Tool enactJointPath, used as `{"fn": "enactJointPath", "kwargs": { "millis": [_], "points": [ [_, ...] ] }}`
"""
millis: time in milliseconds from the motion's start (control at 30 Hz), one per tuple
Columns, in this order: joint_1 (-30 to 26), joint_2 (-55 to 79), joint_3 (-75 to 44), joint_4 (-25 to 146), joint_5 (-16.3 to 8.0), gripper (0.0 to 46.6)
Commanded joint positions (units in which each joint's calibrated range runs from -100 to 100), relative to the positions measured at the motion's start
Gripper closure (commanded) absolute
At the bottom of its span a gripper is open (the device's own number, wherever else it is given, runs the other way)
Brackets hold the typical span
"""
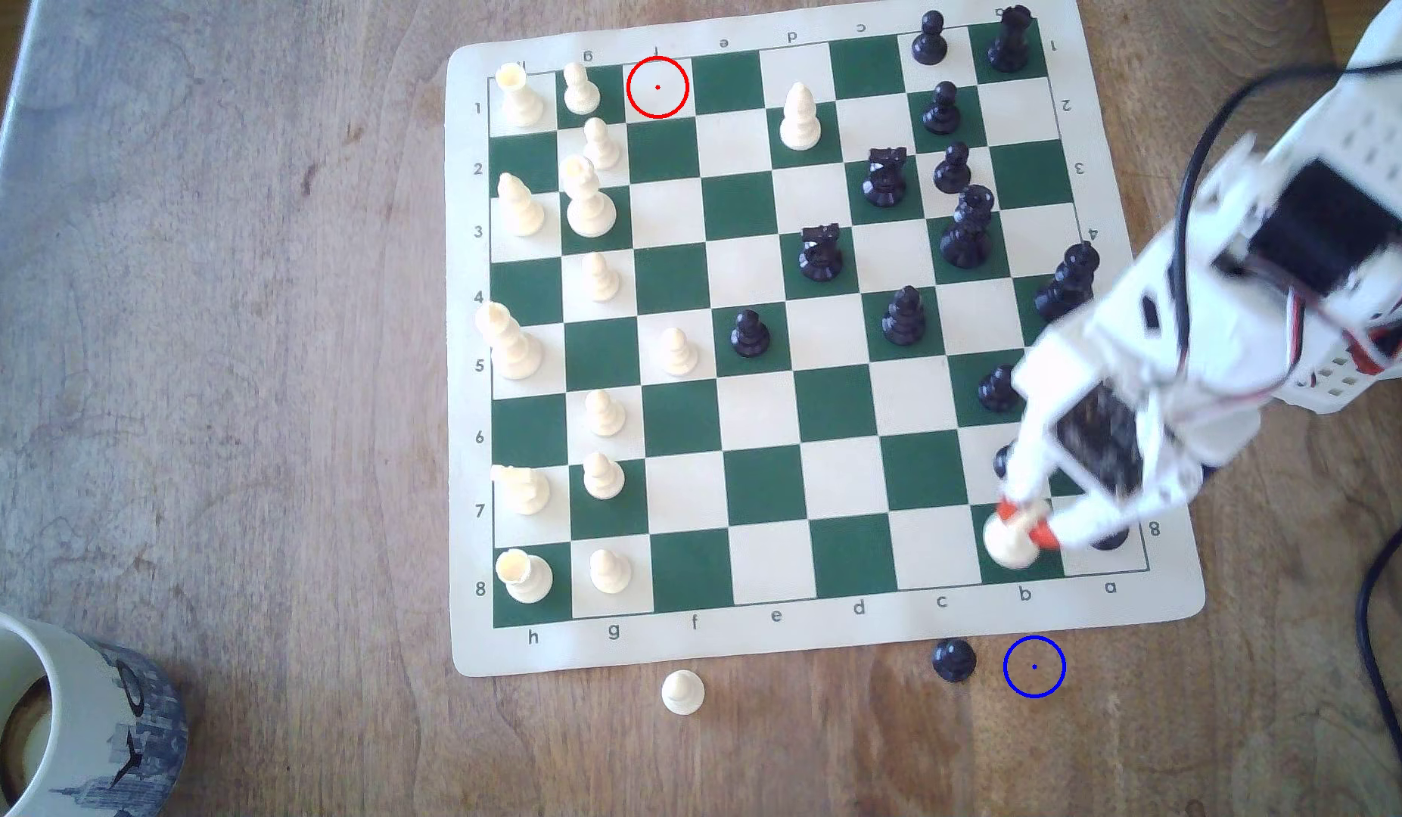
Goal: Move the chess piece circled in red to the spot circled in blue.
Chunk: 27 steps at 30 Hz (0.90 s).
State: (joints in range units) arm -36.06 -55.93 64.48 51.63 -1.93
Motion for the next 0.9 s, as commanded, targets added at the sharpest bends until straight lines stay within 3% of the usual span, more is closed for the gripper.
{"fn": "enactJointPath", "kwargs": {
  "millis": [0, 333, 867],
  "points": [
    [-4.1, 7.03, -0.02, -9.05, 0.0, 46.4],
    [-7.7, 22.74, -0.93, -22.8, 0.2, 46.4],
    [-7.07, 29.02, 0.34, -25.75, 0.34, 46.4]
  ]
}}
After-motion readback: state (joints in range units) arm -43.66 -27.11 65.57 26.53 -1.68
